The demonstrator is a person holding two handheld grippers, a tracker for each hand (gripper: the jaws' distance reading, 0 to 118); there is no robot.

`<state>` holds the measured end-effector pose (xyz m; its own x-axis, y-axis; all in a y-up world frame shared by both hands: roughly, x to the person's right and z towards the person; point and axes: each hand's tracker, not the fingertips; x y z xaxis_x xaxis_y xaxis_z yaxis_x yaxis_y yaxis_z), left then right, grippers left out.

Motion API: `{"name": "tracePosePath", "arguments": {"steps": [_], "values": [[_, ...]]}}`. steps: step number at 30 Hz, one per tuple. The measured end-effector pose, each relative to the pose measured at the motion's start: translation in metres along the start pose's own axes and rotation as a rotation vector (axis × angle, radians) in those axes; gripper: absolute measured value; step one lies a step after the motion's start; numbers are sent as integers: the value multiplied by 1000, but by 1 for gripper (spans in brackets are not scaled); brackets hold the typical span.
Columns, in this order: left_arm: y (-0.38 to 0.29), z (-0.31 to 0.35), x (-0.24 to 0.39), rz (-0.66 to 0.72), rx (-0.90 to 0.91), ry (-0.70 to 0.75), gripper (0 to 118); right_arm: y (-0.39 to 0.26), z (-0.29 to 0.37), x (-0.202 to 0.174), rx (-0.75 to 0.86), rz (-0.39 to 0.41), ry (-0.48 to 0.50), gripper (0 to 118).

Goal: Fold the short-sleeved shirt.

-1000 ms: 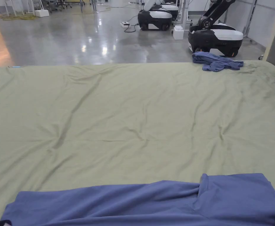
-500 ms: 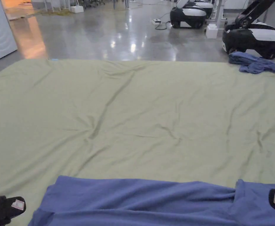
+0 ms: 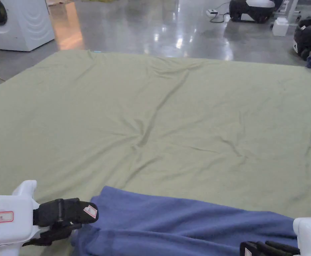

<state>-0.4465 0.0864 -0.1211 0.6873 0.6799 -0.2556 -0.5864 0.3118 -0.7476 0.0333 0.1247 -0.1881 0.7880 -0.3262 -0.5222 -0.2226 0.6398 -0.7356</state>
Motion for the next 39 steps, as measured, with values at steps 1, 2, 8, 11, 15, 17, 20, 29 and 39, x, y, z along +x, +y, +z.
{"name": "tracePosePath", "arguments": {"steps": [1,2,8,11,15,17,20,29,39], "values": [[2,-7,-4,10,-14,9,99,-1,-1,1,-2,-2,2,9],[4,-13,-8,23,-28,18,99,-1,-3,2,-8,-3,6,9],[4,-25,-16,112,-39,-170,94,-2,-9,-6,-47,-15,-11,9],[2,-38,-22,134,-65,-133,72,-5,-11,1,-58,-41,-10,9],[3,-37,-28,221,-81,-115,7,-8,-8,7,-64,-55,-20,9],[4,-31,-8,130,-64,-66,8,-10,-4,12,-59,-67,-26,9],[8,-26,21,73,-42,-23,8,-12,4,25,-43,-111,-28,9],[6,-23,182,-245,0,-165,8,-30,50,65,59,-223,-75,9],[-63,-161,308,-503,-289,-230,8,-70,104,120,152,-391,-177,9]]}}
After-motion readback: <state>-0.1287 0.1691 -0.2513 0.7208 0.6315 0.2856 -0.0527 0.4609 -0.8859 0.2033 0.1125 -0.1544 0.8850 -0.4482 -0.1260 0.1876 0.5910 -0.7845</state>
